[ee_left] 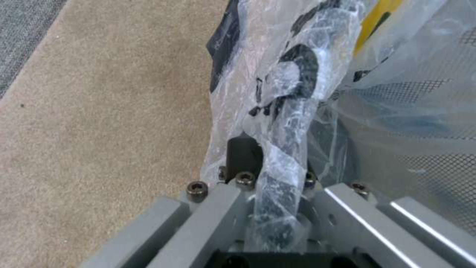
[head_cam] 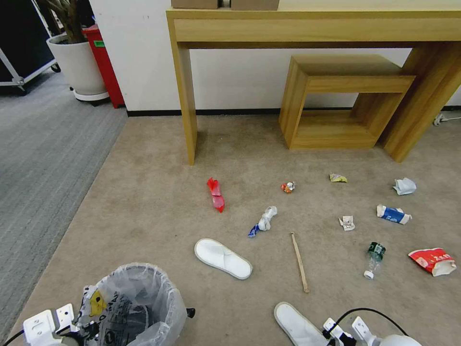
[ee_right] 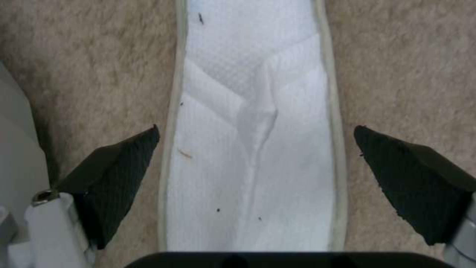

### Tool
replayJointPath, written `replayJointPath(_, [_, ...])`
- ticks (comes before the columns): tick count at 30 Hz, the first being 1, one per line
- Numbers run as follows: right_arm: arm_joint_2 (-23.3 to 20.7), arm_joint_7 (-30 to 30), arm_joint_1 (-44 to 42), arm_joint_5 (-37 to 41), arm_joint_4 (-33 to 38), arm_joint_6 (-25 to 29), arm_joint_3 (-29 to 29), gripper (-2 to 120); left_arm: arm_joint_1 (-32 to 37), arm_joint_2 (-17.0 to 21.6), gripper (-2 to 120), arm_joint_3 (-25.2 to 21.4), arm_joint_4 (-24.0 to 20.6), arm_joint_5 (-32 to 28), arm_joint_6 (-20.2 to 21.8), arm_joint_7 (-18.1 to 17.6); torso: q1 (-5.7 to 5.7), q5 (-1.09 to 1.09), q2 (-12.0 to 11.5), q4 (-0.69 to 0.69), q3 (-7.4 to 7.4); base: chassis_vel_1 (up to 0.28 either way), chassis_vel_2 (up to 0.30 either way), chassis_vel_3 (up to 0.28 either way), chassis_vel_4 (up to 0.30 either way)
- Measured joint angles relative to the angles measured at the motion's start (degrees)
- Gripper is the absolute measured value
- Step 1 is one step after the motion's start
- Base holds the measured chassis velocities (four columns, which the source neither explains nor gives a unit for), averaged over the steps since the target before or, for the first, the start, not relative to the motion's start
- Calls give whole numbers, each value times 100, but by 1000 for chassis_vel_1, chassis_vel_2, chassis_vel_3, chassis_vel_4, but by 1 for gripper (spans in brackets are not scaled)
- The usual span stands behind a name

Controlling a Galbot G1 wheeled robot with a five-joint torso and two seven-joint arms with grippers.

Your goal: Pick up the trash bin and place the garbage on the floor into it.

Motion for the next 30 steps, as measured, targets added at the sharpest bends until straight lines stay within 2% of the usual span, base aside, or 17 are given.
replayJointPath(3, [5,23,-1,9,-2,14,6,98,-9,7,0,23,11,12,-3,-1,0,1,0,0,0,0,0,0,0])
replayJointPath(6, [20,43,-12,12,-16,24,14,84,-9,8,0,47,8,31,-5,2,0,0,0,0,0,0,0,0,0])
replayJointPath(9, [43,68,-19,14,-29,24,9,78,-4,8,0,49,4,39,-6,7,0,-1,0,0,0,0,0,0,0])
replayJointPath(20, [108,98,-39,2,-51,61,-1,74,85,-63,0,107,-54,208,-21,71,0,-1,0,0,1,0,0,0,0])
replayJointPath(25, [104,140,-64,4,-9,64,32,61,96,-87,0,142,-66,277,-26,93,0,-1,0,0,0,0,0,0,0])
replayJointPath(30, [75,123,-77,7,23,79,55,41,140,-128,0,185,-102,405,-32,154,0,-2,0,0,1,0,0,0,0])
